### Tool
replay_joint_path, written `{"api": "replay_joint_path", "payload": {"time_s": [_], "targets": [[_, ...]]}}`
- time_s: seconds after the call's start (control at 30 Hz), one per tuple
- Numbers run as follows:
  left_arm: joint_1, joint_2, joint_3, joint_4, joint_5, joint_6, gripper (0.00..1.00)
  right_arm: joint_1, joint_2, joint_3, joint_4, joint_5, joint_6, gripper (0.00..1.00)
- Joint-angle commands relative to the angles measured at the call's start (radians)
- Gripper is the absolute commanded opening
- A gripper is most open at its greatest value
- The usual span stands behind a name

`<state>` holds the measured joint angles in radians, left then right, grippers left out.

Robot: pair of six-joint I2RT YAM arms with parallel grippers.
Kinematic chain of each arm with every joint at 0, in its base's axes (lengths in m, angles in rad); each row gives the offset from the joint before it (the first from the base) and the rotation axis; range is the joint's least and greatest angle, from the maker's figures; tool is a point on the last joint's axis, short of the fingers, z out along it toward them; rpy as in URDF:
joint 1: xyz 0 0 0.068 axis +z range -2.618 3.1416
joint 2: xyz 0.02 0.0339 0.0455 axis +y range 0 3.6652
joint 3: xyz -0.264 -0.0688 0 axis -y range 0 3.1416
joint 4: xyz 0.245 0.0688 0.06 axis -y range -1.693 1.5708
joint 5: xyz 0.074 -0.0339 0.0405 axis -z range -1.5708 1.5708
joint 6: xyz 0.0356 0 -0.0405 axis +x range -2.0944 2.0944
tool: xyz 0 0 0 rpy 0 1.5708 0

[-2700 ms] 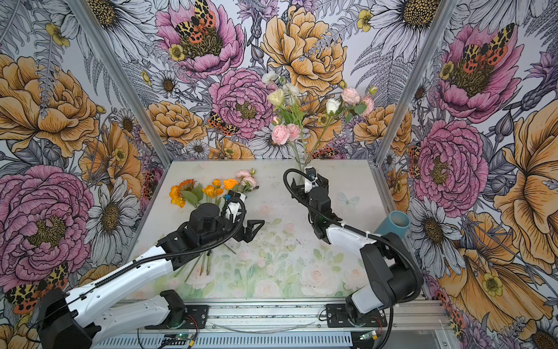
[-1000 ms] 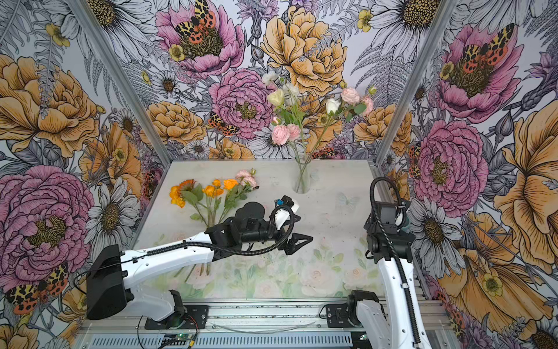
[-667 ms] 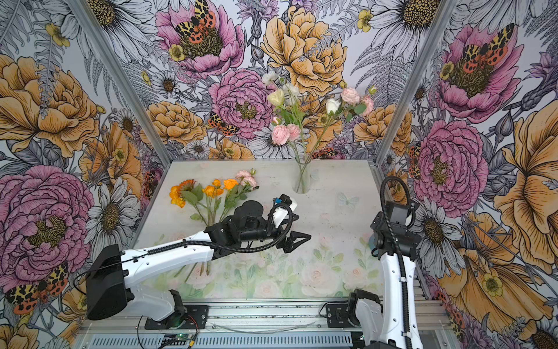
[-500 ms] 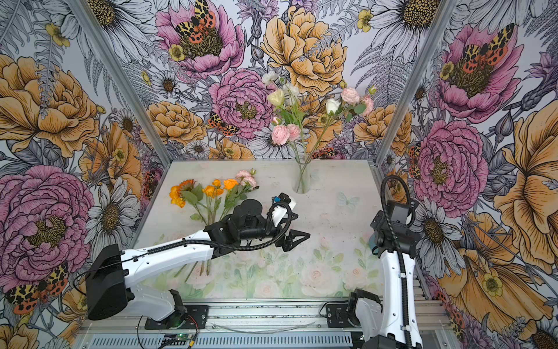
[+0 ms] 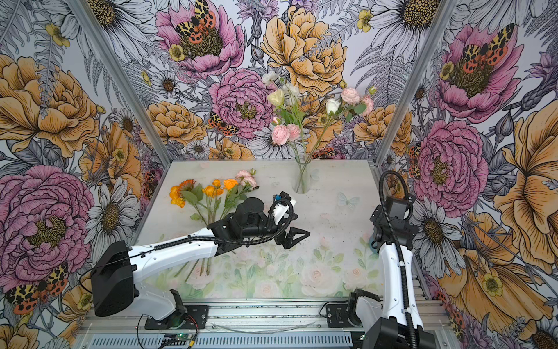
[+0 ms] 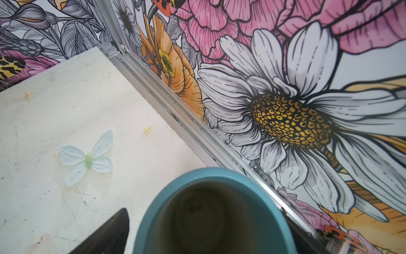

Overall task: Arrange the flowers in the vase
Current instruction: 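Lower the right gripper over the teal vase and close on its rim, then carry the teal vase toward the robot and set it beside the flower bunch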

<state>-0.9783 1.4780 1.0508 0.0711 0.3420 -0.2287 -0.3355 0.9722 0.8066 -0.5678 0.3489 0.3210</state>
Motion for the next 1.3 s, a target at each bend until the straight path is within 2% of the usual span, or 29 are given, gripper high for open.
{"api": "replay_joint_path", "payload": {"time_s": [0.0, 0.2, 0.4, 0.63, 0.8, 0.93, 1.07, 1.27], "targets": [[0.007, 0.010, 0.016, -0.006, 0.025, -0.007, 0.99, -0.007, 0.009, -0.012, 0.049, -0.007, -0.013, 0.98], [0.007, 0.022, 0.051, -0.038, 0.022, 0.005, 0.99, -0.007, 0.009, -0.029, 0.065, -0.011, -0.006, 0.93], [0.008, 0.022, 0.061, -0.060, 0.019, 0.020, 0.99, -0.007, -0.011, -0.036, 0.072, -0.037, -0.015, 0.82], [-0.002, 0.019, 0.061, -0.056, 0.009, -0.002, 0.99, -0.007, -0.041, -0.043, 0.098, -0.081, -0.029, 0.76], [-0.010, 0.015, 0.056, -0.056, -0.007, -0.005, 0.99, 0.004, -0.084, -0.044, 0.154, -0.193, -0.051, 0.71], [-0.009, 0.015, 0.056, -0.056, -0.036, -0.017, 0.99, 0.070, -0.072, -0.005, 0.167, -0.243, -0.059, 0.69], [0.007, 0.016, 0.053, -0.067, -0.089, -0.063, 0.99, 0.141, -0.061, 0.017, 0.212, -0.359, -0.046, 0.66], [0.061, -0.036, 0.022, -0.196, -0.286, -0.139, 0.99, 0.361, 0.001, 0.065, 0.284, -0.430, -0.084, 0.65]]}}
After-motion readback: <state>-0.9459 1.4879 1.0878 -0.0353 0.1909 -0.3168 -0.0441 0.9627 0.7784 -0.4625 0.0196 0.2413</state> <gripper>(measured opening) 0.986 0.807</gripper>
